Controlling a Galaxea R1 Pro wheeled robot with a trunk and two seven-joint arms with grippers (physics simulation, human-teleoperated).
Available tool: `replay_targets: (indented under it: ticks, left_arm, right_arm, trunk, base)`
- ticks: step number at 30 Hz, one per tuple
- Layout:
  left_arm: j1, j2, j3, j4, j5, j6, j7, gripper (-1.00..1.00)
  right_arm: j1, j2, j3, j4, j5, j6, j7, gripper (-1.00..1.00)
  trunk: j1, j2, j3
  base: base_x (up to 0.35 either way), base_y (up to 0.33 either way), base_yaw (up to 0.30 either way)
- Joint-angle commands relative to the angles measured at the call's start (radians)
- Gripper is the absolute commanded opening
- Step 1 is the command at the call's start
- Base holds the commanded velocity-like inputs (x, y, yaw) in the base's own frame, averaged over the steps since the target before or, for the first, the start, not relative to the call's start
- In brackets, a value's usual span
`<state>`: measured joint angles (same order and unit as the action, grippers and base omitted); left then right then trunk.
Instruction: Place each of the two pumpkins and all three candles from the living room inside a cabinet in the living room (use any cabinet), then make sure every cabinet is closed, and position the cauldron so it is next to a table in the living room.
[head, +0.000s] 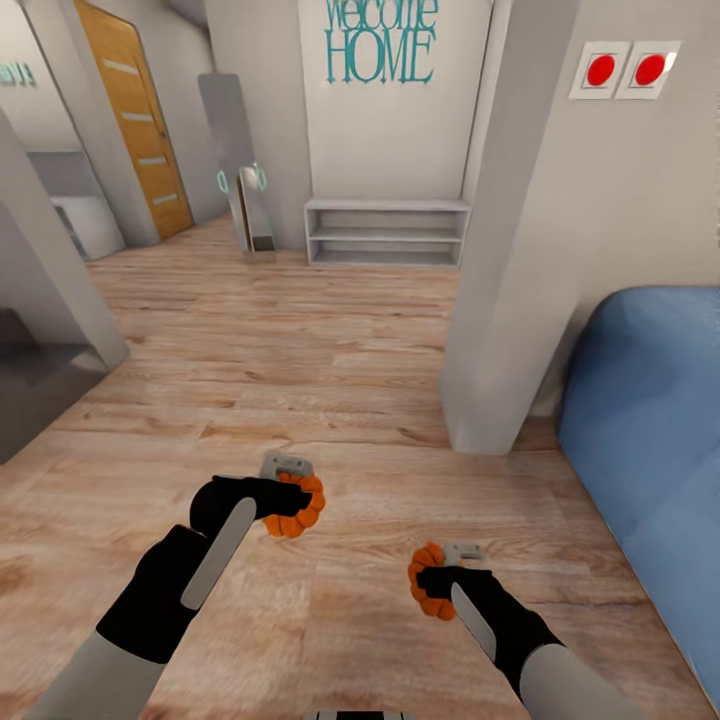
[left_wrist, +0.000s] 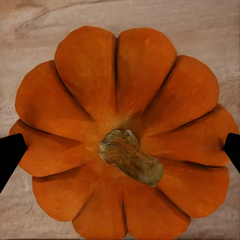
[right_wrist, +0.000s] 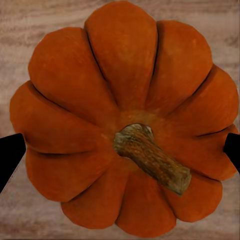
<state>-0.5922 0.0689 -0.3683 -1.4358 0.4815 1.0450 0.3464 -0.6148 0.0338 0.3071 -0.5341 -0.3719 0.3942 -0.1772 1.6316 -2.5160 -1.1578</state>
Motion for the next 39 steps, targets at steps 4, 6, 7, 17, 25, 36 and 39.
replay_targets:
  ticks: [4, 6, 7, 17, 25, 36, 39]
  left_arm:
    - [-0.001, 0.001, -0.002, 0.027, 0.009, 0.002, 0.011, -1.0]
    - [-0.001, 0.002, -0.001, 0.033, 0.009, 0.002, 0.011, -1.0]
    - [-0.001, 0.002, -0.001, 0.034, 0.009, 0.002, 0.011, -1.0]
    - [-0.001, 0.001, 0.004, 0.039, 0.009, 0.002, 0.011, -1.0]
    - [-0.001, 0.002, 0.002, 0.04, 0.009, 0.002, 0.011, -1.0]
    - [-0.001, 0.001, -0.001, 0.053, 0.009, 0.002, 0.011, -1.0]
    - [-0.001, 0.002, -0.001, 0.063, 0.009, 0.002, 0.011, -1.0]
  right_arm:
    - [0.007, 0.001, 0.006, -0.108, -0.011, 0.092, -0.007, -1.0]
    - [0.036, 0.001, 0.006, -0.188, -0.011, 0.132, -0.007, -1.0]
    - [0.05, 0.001, 0.005, -0.216, -0.011, 0.15, -0.007, -1.0]
    - [0.165, 0.002, -0.065, -0.499, -0.009, 0.32, -0.008, -1.0]
    - [0.17, 0.002, -0.074, -0.506, -0.01, 0.331, -0.008, -1.0]
    - [0.171, 0.0, -0.074, -0.505, -0.009, 0.326, -0.007, -1.0]
    - [0.171, 0.0, -0.075, -0.504, -0.01, 0.326, -0.007, -1.0]
  trunk:
    - [-0.002, 0.001, 0.015]
    - [-0.003, 0.001, 0.022]
    - [-0.003, 0.001, 0.026]
    - [-0.008, 0.004, 0.065]
    - [-0.011, 0.006, 0.096]
    - [-0.016, 0.008, 0.138]
    - [-0.017, 0.008, 0.142]
  base:
    - [0.0, 0.0, 0.0]
    - [0.0, 0.0, 0.0]
    - [0.0, 0.0, 0.0]
    - [0.0, 0.0, 0.0]
    - [0.0, 0.0, 0.0]
    - [0.0, 0.0, 0.001]
    - [0.0, 0.0, 0.142]
